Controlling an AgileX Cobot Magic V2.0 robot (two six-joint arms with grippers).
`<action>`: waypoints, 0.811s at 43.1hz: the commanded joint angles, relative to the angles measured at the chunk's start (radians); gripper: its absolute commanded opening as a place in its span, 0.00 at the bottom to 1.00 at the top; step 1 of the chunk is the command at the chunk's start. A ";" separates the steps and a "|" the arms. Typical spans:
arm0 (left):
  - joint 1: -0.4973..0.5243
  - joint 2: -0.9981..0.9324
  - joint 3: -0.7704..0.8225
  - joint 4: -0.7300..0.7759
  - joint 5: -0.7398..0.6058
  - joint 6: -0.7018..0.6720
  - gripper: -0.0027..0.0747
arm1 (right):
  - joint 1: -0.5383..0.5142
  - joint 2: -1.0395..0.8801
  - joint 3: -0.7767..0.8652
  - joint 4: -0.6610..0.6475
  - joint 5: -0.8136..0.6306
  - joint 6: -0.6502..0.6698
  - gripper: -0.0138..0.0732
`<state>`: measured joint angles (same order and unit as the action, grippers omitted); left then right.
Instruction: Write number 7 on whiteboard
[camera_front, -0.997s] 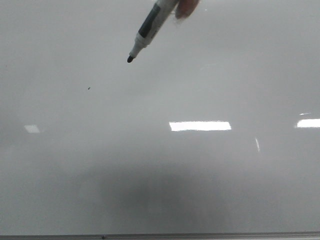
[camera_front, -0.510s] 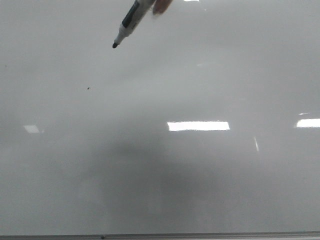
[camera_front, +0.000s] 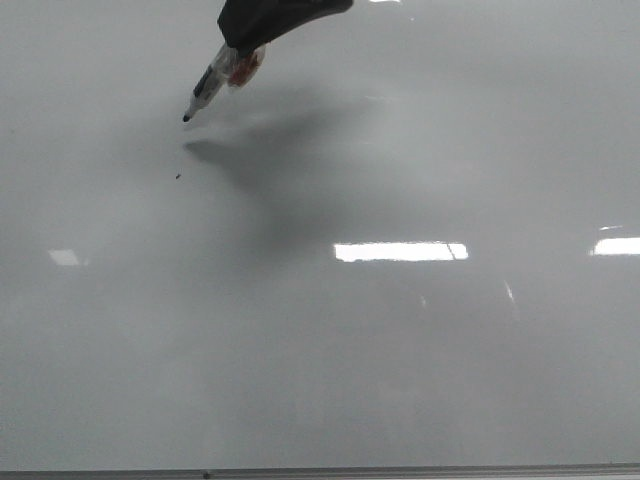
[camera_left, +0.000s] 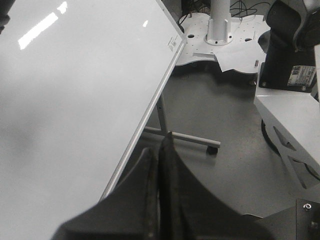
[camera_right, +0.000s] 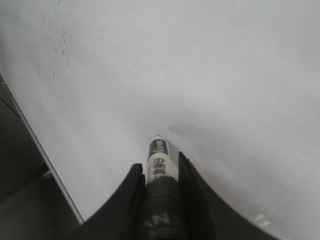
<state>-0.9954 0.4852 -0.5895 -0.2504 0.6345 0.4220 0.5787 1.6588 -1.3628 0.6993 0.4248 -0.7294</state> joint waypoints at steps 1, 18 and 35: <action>-0.002 0.005 -0.027 -0.022 -0.066 -0.010 0.01 | -0.006 -0.018 -0.051 0.026 -0.057 0.001 0.08; -0.002 0.005 -0.027 -0.022 -0.066 -0.010 0.01 | -0.056 -0.013 -0.041 0.026 -0.095 0.001 0.09; -0.002 0.005 -0.027 -0.020 -0.066 -0.010 0.01 | -0.317 -0.171 0.151 0.011 -0.063 -0.006 0.09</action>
<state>-0.9954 0.4852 -0.5895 -0.2504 0.6345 0.4220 0.3153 1.5325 -1.2144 0.7348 0.5024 -0.7163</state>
